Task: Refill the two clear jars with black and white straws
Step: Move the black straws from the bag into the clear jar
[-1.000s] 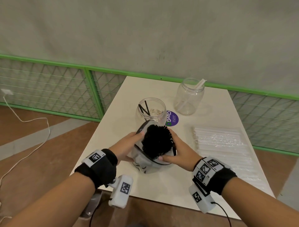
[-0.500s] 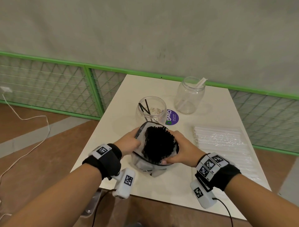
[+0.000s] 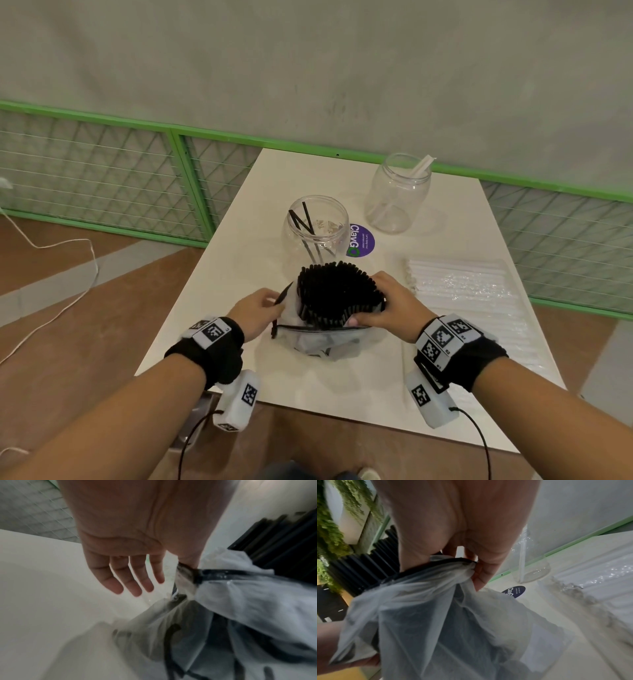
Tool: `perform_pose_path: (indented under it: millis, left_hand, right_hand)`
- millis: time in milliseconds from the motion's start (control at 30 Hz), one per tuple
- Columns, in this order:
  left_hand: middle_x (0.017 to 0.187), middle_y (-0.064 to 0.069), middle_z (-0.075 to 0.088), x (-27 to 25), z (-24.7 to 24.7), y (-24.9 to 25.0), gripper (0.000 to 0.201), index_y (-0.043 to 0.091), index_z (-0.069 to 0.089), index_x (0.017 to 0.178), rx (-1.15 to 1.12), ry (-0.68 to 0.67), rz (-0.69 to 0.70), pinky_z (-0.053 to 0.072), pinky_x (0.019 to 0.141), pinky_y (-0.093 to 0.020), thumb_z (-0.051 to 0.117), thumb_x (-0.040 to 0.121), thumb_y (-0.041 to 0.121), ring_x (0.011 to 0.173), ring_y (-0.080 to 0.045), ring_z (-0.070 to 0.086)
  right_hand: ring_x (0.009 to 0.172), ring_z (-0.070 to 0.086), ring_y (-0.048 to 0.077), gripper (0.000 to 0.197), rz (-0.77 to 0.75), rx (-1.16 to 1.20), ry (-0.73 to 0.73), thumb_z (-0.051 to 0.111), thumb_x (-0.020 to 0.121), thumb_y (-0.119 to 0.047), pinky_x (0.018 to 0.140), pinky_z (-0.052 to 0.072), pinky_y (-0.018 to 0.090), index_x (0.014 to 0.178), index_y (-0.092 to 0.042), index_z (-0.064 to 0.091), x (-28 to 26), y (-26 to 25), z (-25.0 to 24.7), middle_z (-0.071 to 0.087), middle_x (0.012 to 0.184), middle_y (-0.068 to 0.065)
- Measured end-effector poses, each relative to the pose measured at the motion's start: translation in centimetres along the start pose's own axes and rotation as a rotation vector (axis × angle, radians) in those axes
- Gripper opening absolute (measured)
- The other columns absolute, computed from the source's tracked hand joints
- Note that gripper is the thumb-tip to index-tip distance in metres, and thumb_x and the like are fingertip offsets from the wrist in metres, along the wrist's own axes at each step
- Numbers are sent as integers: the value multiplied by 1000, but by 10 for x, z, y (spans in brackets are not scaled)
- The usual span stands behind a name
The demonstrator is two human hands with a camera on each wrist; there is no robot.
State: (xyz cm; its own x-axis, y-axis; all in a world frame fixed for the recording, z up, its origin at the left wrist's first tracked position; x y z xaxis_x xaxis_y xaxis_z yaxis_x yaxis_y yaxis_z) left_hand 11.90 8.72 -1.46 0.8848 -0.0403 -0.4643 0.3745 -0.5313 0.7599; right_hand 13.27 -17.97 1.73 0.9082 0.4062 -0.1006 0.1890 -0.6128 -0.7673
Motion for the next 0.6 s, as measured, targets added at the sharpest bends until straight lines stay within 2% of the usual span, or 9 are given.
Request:
perform_pose_path:
  millis: [67, 133, 167, 233, 300, 367, 467, 533, 600]
  left_hand:
    - [111, -4, 58, -6, -4, 7, 21, 16, 56, 111, -74, 210, 191, 38, 80, -25, 55, 94, 27, 97, -14, 55]
    - [98, 2, 55, -21, -8, 23, 17, 19, 54, 97, -80, 451, 481, 39, 79, -25, 53, 88, 33, 89, -9, 51]
    - [91, 5, 52, -30, -9, 29, 18, 20, 52, 90, -6, 490, 617, 40, 77, -25, 52, 84, 37, 85, -10, 49]
    - [86, 10, 47, -45, 0, 36, 28, 24, 48, 86, 218, 421, 771, 36, 73, -22, 58, 77, 49, 82, -11, 45]
    - [89, 14, 46, -49, 16, 30, 44, 28, 46, 90, 475, 374, 799, 31, 72, -21, 65, 68, 60, 84, -8, 42]
    - [91, 15, 49, -43, 29, 20, 48, 29, 46, 95, 559, 400, 752, 30, 75, -25, 71, 63, 55, 87, -10, 45]
    - [79, 16, 54, -32, 32, 13, 25, 27, 54, 85, 533, 501, 655, 31, 71, -29, 65, 64, 33, 80, -17, 53]
    - [71, 16, 51, -30, 32, 12, 14, 28, 55, 79, 546, 507, 642, 33, 68, -31, 59, 65, 28, 74, -17, 52]
    - [72, 18, 47, -31, 34, 10, 15, 29, 53, 80, 541, 485, 664, 38, 68, -33, 56, 65, 27, 73, -14, 49]
  right_hand:
    - [101, 51, 13, 39, 14, 16, 16, 83, 70, -31, 78, 35, 4, 93, -40, 53, 2, 1, 0, 50, 106, 3]
    - [100, 51, 11, 39, 29, 49, 46, 82, 71, -32, 78, 36, 8, 91, -43, 51, 3, 0, -1, 49, 104, -1]
    - [98, 51, 9, 40, 34, 61, 60, 82, 72, -31, 78, 36, 9, 91, -44, 49, 4, -1, -1, 49, 102, -4]
    - [93, 49, 3, 41, 38, 66, 91, 81, 74, -32, 75, 35, 9, 90, -46, 46, 5, -4, 0, 47, 98, -8]
    - [90, 47, 0, 40, 28, 65, 126, 80, 75, -32, 74, 34, 9, 94, -45, 46, 6, -7, 2, 47, 95, -11]
    - [97, 50, 2, 42, 11, 93, 156, 78, 77, -33, 81, 39, 13, 106, -38, 49, 5, -8, 5, 51, 101, -12]
    - [106, 54, 9, 61, 22, 233, 164, 81, 71, -38, 92, 44, 22, 119, -27, 43, -3, -1, 10, 52, 113, -10]
    - [105, 51, 5, 78, -35, 180, 136, 86, 60, -41, 90, 43, 17, 119, -24, 38, -8, 2, 12, 48, 114, -9]
    - [100, 47, 3, 76, -130, 7, 152, 87, 59, -35, 85, 40, 12, 116, -20, 40, -11, 5, 15, 43, 112, -5]
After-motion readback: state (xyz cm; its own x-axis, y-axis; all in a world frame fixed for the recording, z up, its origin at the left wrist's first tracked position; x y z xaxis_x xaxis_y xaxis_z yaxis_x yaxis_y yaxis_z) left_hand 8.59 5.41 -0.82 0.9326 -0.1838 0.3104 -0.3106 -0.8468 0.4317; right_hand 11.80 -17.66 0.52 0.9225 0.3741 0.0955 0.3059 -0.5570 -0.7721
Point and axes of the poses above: each hand's wrist, its own x-axis towards the middle knuckle, its own z-axis out of the palm, y = z × x, the point moved 1 cm from there along x, towards the middle knuckle
